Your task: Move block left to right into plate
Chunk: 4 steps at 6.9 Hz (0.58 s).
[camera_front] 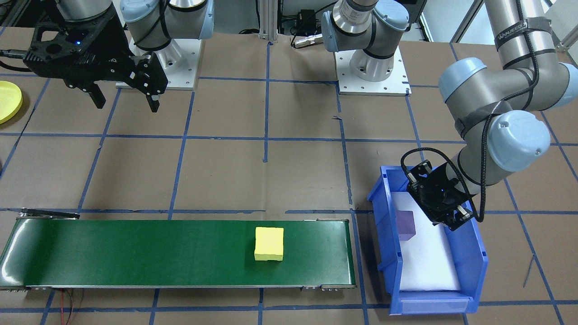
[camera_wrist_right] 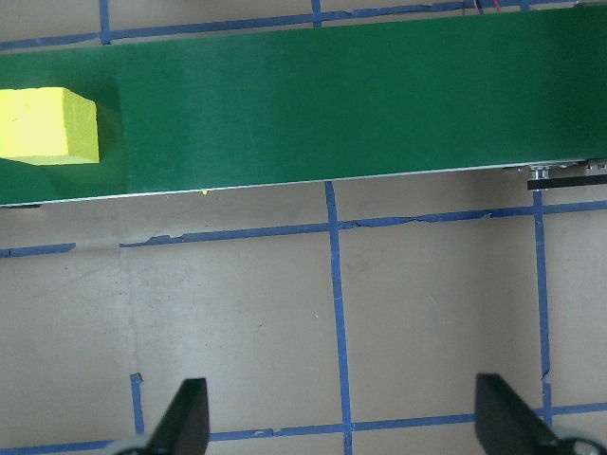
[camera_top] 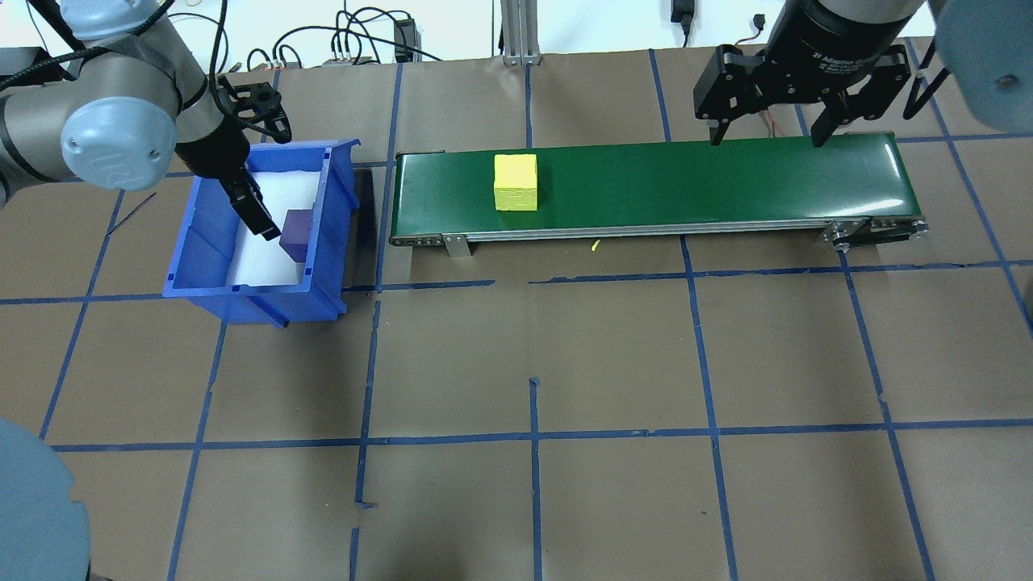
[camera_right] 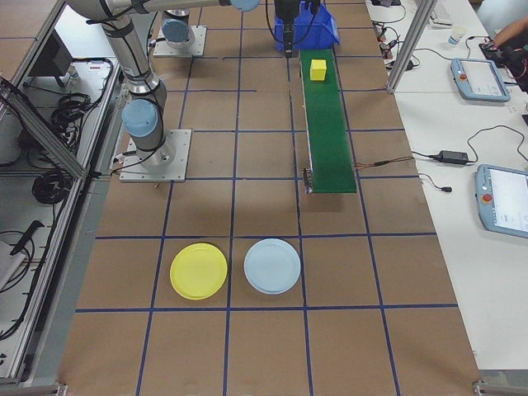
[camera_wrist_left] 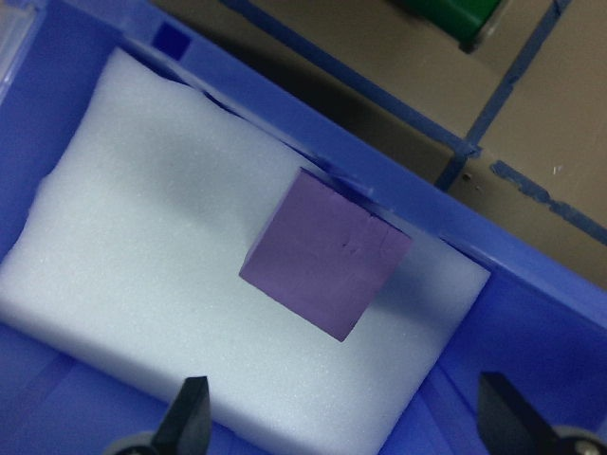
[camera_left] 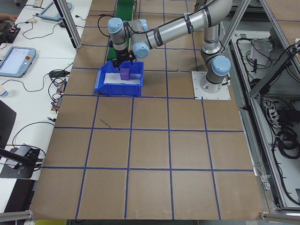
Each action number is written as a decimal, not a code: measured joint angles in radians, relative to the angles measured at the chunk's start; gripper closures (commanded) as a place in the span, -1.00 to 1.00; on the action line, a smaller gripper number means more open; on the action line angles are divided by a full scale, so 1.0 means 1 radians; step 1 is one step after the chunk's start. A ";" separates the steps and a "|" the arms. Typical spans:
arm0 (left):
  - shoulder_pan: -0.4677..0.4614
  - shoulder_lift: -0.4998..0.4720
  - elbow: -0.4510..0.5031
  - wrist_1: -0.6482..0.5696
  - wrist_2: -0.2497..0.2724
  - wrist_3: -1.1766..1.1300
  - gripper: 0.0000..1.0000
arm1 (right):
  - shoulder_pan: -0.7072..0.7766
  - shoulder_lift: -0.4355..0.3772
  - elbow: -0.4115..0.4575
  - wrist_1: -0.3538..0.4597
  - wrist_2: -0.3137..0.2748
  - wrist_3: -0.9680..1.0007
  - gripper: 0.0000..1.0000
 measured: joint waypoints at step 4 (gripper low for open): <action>-0.002 -0.085 -0.020 0.122 -0.040 0.240 -1.00 | 0.000 0.000 0.001 -0.001 0.001 0.001 -1.00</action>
